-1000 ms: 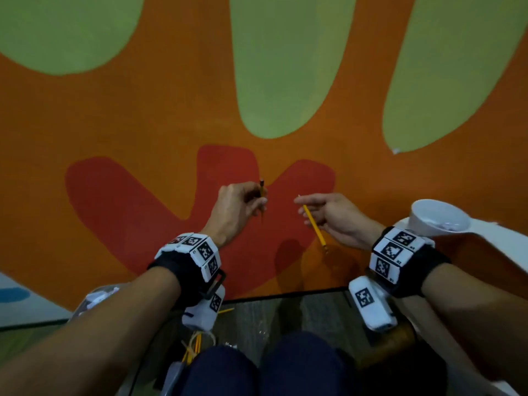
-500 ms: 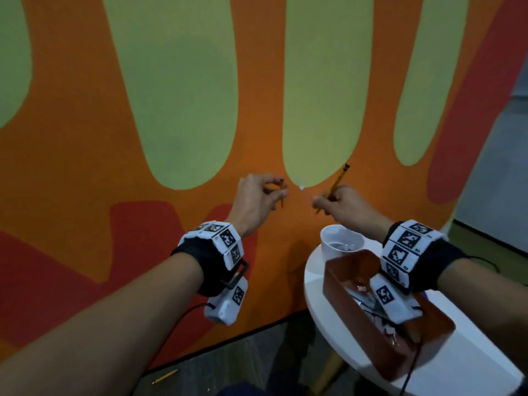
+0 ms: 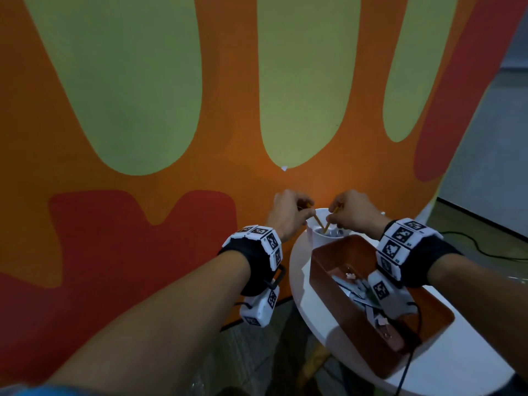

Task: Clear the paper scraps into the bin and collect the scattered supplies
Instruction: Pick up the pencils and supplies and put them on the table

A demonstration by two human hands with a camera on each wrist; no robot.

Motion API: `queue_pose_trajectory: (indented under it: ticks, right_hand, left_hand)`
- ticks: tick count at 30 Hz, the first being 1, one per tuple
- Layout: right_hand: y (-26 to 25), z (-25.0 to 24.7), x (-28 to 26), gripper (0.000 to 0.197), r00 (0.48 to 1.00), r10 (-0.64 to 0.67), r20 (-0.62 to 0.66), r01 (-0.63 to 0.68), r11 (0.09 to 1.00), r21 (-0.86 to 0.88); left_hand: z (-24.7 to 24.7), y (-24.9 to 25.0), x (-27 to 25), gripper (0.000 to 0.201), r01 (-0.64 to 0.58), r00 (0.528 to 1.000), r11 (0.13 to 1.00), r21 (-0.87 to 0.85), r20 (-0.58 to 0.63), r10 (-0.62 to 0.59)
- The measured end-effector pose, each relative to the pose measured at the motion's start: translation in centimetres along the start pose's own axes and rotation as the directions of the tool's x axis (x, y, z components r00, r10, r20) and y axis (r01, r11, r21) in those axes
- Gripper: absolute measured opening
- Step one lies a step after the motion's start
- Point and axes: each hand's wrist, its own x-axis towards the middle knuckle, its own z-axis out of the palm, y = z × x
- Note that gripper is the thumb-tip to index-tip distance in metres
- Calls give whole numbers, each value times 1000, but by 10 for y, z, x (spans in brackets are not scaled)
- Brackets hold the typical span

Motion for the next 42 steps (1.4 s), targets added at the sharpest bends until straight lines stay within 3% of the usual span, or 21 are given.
queue_pose_trajectory:
  ticks: [7, 13, 17, 21, 26, 31, 36, 42]
  right_hand:
    - [-6, 0, -1, 25, 996, 4, 94, 2, 998, -62]
    - [-27, -15, -13, 31, 968, -81, 238, 123, 978, -170]
    - [-54, -16, -17, 20, 968, -194, 160, 211, 973, -96]
    - [-99, 5, -22, 15, 933, -329, 142, 335, 942, -14]
    - [-169, 63, -36, 11, 832, -481, 277, 489, 871, 46]
    - [-223, 149, -48, 10, 697, -538, 475, 560, 821, 108]
    - [-254, 248, -52, 9, 594, -533, 602, 572, 806, 148]
    - [-242, 396, -77, 9, 428, -458, 779, 548, 817, 179]
  left_hand:
    - [8, -12, -4, 14, 45, 996, 998, 49, 73, -48]
    - [-14, -14, -18, 35, -45, 983, 988, 147, 183, 17]
    - [-45, -20, -31, 45, -61, 976, 978, 200, 215, 17]
    - [-95, -36, -56, 45, -17, 989, 966, 258, 144, -21]
    - [-172, -83, -117, 35, 131, 988, 936, 327, 41, -152]
    - [-224, -150, -198, 28, 341, 938, 891, 300, -49, -343]
    - [-237, -223, -269, 19, 524, 852, 819, 235, -143, -504]
    - [-186, -309, -352, 6, 738, 674, 668, 92, -107, -730]
